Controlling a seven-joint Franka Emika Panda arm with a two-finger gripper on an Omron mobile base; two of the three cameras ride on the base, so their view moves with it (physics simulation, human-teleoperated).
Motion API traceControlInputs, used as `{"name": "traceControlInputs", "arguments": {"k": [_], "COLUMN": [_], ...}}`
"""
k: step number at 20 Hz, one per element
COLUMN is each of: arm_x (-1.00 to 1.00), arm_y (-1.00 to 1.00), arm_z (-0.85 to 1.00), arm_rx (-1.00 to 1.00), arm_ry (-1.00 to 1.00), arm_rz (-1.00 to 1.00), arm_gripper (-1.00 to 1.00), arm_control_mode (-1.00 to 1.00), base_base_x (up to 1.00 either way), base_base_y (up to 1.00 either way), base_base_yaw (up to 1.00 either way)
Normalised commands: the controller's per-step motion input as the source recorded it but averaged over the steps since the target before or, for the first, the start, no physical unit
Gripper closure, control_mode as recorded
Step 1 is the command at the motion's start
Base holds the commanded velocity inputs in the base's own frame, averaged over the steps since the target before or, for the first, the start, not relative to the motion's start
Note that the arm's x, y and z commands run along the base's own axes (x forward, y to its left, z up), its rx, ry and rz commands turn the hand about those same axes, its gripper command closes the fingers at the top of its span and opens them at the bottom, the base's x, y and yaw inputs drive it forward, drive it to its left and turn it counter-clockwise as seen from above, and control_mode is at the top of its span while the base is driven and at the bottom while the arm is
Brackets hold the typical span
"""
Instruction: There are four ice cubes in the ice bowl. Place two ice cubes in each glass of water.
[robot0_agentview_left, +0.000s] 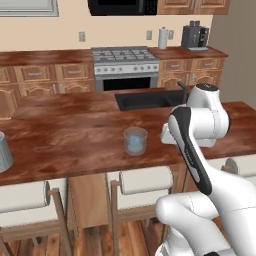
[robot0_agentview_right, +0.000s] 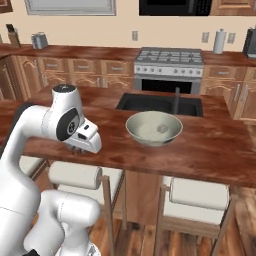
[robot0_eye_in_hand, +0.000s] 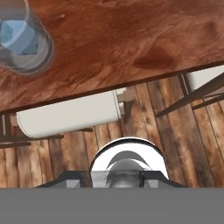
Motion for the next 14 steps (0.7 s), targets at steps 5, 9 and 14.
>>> {"name": "traceControlInputs", "arguments": {"k": [5,9,14], "arm_x": [0.0,0.0,0.0], "arm_y": [0.0,0.0,0.0], "arm_z": [0.0,0.0,0.0], "arm_rx": [0.0,0.0,0.0], "arm_ry": [0.0,0.0,0.0], "arm_rz": [0.0,0.0,0.0], "arm_gripper": [1.0,1.0,1.0], "arm_control_mode": [1.0,1.0,1.0], "base_base_x": [-0.29,-0.08,0.0], "base_base_y": [0.39,0.63,0.7], "base_base_yaw": [0.04,0.01,0.0]}}
